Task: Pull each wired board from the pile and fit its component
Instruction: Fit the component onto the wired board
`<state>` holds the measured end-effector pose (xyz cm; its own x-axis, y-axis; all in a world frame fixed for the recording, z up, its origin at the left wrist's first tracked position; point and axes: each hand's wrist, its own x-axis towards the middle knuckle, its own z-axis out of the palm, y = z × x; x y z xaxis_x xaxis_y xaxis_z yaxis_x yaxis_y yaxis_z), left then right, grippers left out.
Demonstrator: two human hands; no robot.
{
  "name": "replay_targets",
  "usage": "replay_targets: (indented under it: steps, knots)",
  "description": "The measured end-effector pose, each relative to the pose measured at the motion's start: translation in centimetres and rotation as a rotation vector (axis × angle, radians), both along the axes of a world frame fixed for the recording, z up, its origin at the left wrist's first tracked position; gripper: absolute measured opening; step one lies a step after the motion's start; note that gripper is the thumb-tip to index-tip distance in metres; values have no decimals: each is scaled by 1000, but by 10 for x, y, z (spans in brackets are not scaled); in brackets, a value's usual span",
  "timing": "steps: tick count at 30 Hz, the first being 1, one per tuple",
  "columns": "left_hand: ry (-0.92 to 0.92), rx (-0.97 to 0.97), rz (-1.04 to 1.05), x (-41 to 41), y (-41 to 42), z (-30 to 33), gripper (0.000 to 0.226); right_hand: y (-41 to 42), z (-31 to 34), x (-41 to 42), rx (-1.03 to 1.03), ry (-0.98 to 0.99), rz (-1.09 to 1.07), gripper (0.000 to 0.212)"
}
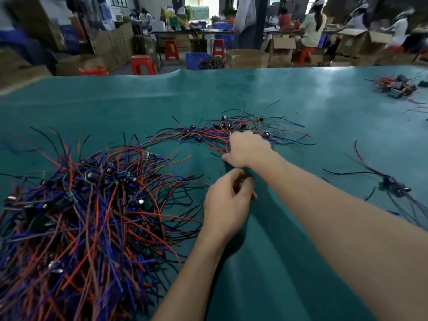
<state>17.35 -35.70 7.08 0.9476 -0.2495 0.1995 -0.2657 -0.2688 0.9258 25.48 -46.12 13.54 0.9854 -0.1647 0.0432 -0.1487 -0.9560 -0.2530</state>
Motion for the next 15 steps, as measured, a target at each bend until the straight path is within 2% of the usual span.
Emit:
replay_targets:
  steps: [1,2,4,5,9,12,15]
  knots:
    - [-9,9,20,1,0,0,23,-8,-8,1,-67,15,-103,39]
    - [-9,8,36,1,1,-1,21,-20,-20,-1,20,62,-150,31]
    - [-3,-9,63,2,2,-1,15,-12,-18,0,76,7,-67,12]
    - [-4,-14,78,2,2,-2,11,-13,-16,1,122,-45,-67,11]
    - [-11,23,93,3,0,-3,8,-52,2,-26,357,-218,-186,28]
    - [-2,21,78,3,0,-2,21,-55,8,-65,672,-306,-176,32]
    - [45,-22,62,2,-1,-1,40,-53,1,-102,938,-198,-99,31]
